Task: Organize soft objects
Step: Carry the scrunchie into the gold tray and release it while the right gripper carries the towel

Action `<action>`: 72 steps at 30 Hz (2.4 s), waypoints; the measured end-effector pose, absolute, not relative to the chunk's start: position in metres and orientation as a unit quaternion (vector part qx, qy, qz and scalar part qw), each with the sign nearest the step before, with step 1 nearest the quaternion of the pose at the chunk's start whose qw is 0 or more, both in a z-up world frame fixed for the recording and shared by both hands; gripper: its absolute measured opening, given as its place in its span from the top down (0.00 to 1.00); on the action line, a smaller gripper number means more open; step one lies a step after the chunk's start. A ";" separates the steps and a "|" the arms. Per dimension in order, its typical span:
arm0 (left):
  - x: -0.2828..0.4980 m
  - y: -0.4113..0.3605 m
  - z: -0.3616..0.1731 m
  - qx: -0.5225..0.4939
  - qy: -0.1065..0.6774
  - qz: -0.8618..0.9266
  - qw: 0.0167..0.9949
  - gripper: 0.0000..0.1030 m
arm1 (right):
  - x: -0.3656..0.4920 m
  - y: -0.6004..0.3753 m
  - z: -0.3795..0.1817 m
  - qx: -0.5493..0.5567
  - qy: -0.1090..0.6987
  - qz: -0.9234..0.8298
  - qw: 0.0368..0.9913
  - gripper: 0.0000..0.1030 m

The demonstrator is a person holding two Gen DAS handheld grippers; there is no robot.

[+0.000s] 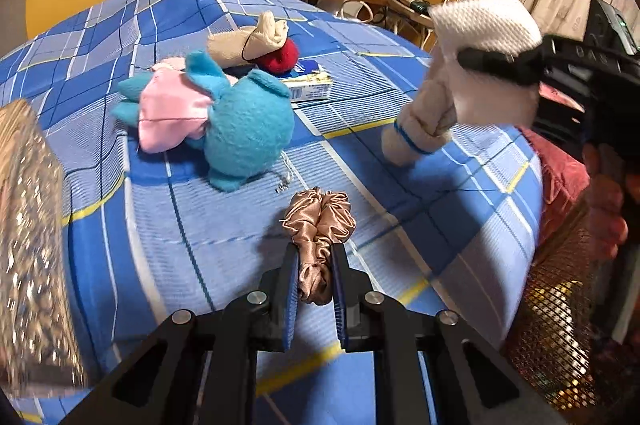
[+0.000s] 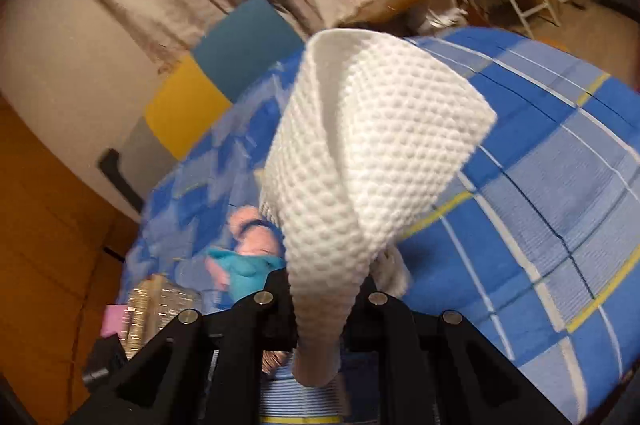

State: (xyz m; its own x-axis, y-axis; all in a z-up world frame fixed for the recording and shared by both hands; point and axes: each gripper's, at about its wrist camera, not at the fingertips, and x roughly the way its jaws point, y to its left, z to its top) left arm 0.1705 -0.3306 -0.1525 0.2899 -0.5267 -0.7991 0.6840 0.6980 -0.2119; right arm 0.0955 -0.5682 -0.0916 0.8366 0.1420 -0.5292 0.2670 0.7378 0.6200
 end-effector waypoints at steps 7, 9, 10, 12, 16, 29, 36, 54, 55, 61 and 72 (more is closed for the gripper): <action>0.151 -0.307 -0.133 0.061 0.445 -0.391 0.803 0.87 | 0.111 -0.540 -0.093 0.324 0.301 -0.017 0.897 0.86; 0.145 -0.295 -0.126 0.052 0.437 -0.392 0.808 0.87 | 0.108 -0.538 -0.085 0.327 0.271 0.006 0.905 0.86; 0.143 -0.289 -0.122 0.046 0.435 -0.393 0.809 0.87 | 0.106 -0.538 -0.081 0.321 0.258 0.012 0.911 0.86; 0.140 -0.277 -0.115 0.037 0.430 -0.389 0.814 0.87 | 0.108 -0.529 -0.077 0.299 0.255 0.010 0.919 0.85; 0.135 -0.251 -0.106 0.019 0.422 -0.380 0.823 0.87 | 0.125 -0.506 -0.088 0.248 0.317 0.012 0.916 0.86; 0.129 -0.140 -0.071 -0.046 0.387 -0.328 0.861 0.87 | 0.128 -0.459 -0.128 0.168 0.417 0.033 0.892 0.86; 0.147 -0.060 -0.055 -0.086 0.361 -0.255 0.893 0.87 | 0.124 -0.444 -0.130 0.178 0.421 0.031 0.889 0.86; 0.256 0.103 -0.104 -0.151 0.410 -0.067 0.897 0.86 | 0.087 -0.387 -0.097 0.202 0.398 0.047 0.894 0.86; 0.262 0.105 -0.109 -0.151 0.417 -0.065 0.894 0.87 | 0.083 -0.381 -0.094 0.205 0.395 0.050 0.894 0.86; 0.282 0.114 -0.130 -0.161 0.437 -0.042 0.884 0.84 | 0.067 -0.350 -0.083 0.219 0.388 0.075 0.892 0.86; 0.272 0.127 -0.115 -0.194 0.408 -0.049 0.891 0.64 | 0.048 -0.279 -0.055 0.194 0.378 0.165 0.890 0.85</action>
